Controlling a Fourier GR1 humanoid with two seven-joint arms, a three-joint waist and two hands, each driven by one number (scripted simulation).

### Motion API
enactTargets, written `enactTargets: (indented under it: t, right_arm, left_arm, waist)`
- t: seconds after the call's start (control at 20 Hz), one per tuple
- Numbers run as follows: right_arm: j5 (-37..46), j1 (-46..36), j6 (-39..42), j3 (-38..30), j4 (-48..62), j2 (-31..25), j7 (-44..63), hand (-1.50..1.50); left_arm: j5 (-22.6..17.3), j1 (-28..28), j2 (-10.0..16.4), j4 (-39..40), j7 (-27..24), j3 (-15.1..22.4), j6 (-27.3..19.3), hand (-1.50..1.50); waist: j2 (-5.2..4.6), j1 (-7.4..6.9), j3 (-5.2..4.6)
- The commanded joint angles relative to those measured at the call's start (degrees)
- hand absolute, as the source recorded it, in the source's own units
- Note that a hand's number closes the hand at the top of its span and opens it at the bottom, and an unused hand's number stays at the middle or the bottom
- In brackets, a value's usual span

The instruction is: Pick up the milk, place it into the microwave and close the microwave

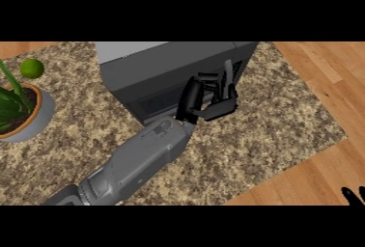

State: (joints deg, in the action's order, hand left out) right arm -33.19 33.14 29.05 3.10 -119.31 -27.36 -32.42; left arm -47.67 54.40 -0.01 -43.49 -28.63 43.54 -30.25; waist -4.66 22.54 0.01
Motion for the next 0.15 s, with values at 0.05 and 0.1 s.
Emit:
enactTargets:
  t: [0.05, 0.1]
  right_arm:
    - [-0.95, 0.72, 1.9, -0.26, -0.83, -1.53, 0.22, -1.5]
    - [-1.51, 1.1, 1.65, -0.51, -0.74, -1.29, 0.15, -1.5]
  left_arm:
    - [-1.61, 4.2, 0.01, 4.07, 0.97, -1.15, 0.99, 1.5]
    - [-1.75, 3.64, 0.01, 4.19, 0.29, -0.83, 1.04, 1.5]
  waist:
    - [-0.6, 0.7, 0.05]
    - [-0.7, 0.96, 0.05]
